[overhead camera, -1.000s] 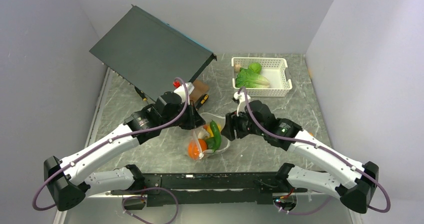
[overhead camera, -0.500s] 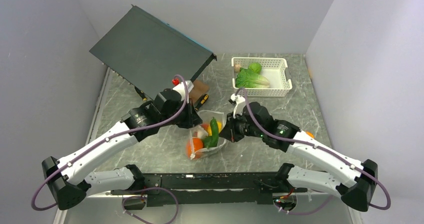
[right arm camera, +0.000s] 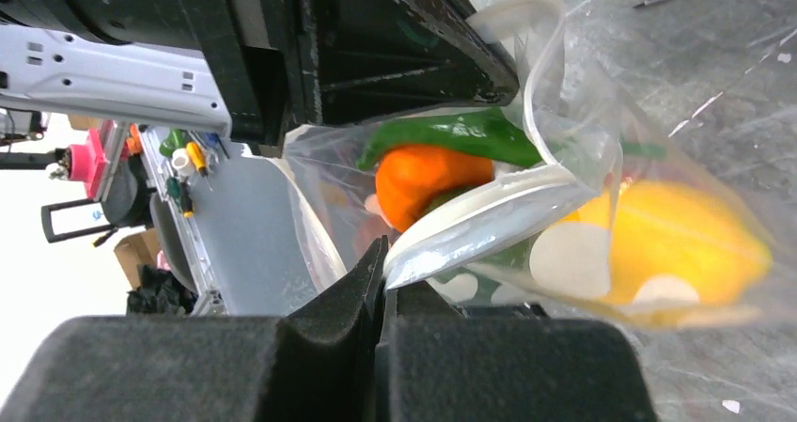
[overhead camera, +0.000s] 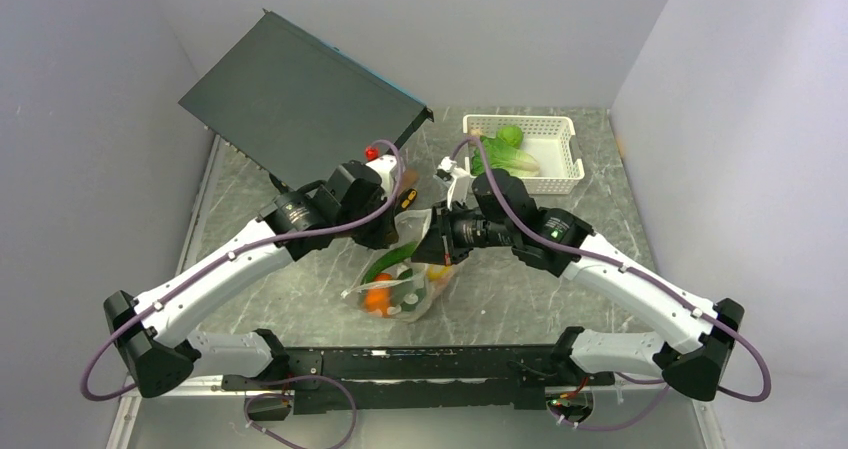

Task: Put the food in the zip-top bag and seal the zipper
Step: Adjust the zipper food storage bag at the center of the board.

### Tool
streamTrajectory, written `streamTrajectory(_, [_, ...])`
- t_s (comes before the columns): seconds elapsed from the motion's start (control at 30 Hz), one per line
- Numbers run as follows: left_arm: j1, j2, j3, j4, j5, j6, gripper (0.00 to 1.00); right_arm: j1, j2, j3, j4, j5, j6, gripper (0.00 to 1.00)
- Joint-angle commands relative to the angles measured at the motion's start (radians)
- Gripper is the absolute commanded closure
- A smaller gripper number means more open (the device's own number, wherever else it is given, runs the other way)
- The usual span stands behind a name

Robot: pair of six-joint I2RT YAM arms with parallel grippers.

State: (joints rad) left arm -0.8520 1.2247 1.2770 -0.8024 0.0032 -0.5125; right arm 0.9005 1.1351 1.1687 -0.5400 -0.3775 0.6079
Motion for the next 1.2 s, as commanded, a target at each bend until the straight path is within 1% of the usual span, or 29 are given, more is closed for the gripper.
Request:
streamTrajectory(0.0, [0.005,-0.013,-0.01,0.007,-0.033,0.021,1.0,0.006,-0.042,-0.02,0.12,-0.006,-0.008,1.0])
streamTrajectory(0.07, [0.01,-0.013,-0.013,0.023,-0.021,0.015,1.0,0.006,-0.037,-0.02,0.099,0.011,-0.034,1.0])
streamTrajectory(0.17, [0.01,0.001,0.004,0.016,-0.013,0.014,1.0,0.006,-0.041,-0.025,0.112,-0.032,-0.045,1.0])
streamTrajectory(0.27, [0.011,0.012,0.012,0.015,0.025,0.022,1.0,0.013,-0.072,-0.053,0.191,-0.11,-0.029,1.0])
streamTrajectory(0.33, [0.011,0.007,-0.007,0.039,0.049,0.031,1.0,0.015,-0.104,-0.088,0.242,-0.128,-0.014,1.0])
streamTrajectory(0.4, [0.011,0.009,-0.038,0.06,0.043,0.025,1.0,0.016,-0.124,-0.129,0.278,-0.11,-0.011,1.0])
streamTrajectory(0.5, [0.011,0.042,-0.07,0.073,0.011,-0.002,1.0,0.016,-0.119,-0.201,0.295,-0.005,-0.025,1.0])
streamTrajectory(0.57, [0.011,0.073,-0.063,0.047,-0.001,-0.033,1.0,0.015,-0.094,-0.232,0.274,0.062,-0.035,1.0])
streamTrajectory(0.67, [0.011,0.078,-0.047,0.054,0.006,-0.041,1.0,0.017,-0.068,-0.237,0.26,0.051,-0.056,1.0])
streamTrajectory(0.8, [0.011,0.026,-0.041,0.091,0.038,-0.04,1.0,0.021,-0.101,-0.207,0.259,0.035,-0.062,1.0])
streamTrajectory(0.93, [0.011,-0.009,-0.078,0.13,0.02,-0.044,1.0,0.023,-0.121,-0.195,0.288,0.027,-0.063,1.0])
streamTrajectory(1.03, [0.011,0.015,-0.075,0.1,0.0,-0.049,1.0,0.024,-0.091,-0.216,0.307,0.051,-0.059,1.0])
streamTrajectory(1.17, [0.011,0.017,-0.039,0.059,0.011,-0.048,1.0,0.023,-0.06,-0.181,0.281,0.036,-0.065,1.0])
